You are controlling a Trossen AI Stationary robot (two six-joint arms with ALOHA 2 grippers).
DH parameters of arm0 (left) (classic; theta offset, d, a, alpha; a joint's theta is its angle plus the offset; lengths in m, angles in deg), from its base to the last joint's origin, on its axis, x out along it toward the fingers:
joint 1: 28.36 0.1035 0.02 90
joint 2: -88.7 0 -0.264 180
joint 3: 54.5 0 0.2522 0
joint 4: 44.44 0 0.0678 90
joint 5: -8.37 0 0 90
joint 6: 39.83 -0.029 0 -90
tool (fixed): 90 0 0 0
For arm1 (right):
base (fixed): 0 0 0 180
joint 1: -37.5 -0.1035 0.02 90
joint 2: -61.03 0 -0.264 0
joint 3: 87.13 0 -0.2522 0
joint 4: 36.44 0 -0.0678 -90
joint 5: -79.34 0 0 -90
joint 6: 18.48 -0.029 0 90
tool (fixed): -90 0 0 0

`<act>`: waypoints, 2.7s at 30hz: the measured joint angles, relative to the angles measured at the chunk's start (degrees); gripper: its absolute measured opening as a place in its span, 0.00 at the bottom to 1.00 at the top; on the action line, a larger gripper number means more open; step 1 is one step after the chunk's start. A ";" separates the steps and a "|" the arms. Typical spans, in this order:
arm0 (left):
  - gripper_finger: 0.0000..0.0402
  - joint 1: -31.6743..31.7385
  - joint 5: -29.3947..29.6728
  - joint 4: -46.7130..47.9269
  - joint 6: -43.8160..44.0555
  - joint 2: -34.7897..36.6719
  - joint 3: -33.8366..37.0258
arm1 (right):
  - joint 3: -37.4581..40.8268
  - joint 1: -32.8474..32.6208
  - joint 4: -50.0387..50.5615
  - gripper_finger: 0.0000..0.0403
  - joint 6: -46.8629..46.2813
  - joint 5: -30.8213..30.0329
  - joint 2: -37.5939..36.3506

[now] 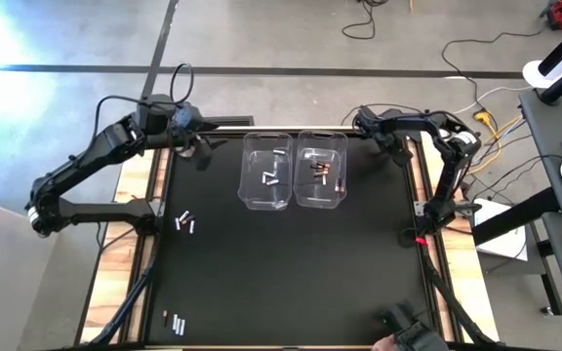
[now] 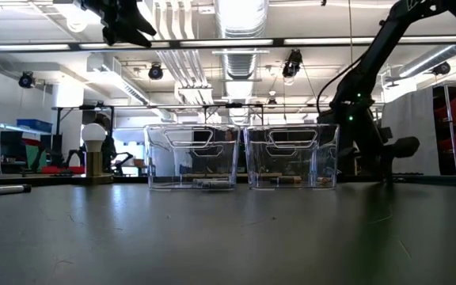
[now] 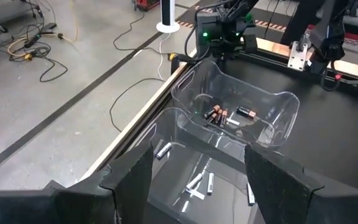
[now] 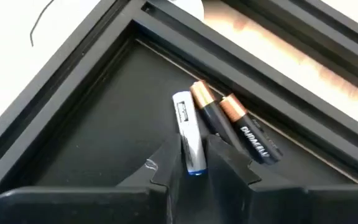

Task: Sort batteries
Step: Put the white battery into the left transparent bin

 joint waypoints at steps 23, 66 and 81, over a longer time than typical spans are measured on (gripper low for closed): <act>0.58 -0.82 -0.24 -0.32 1.52 3.68 0.02 | -0.93 -3.93 0.63 0.13 7.99 12.45 -0.91; 0.58 -1.90 -1.40 -1.54 0.96 7.31 0.02 | 5.52 -7.21 -7.06 0.06 10.97 12.06 -4.66; 0.58 -1.90 -1.57 -1.72 2.50 10.65 0.02 | 5.98 -7.88 -4.62 0.06 16.36 5.94 -14.54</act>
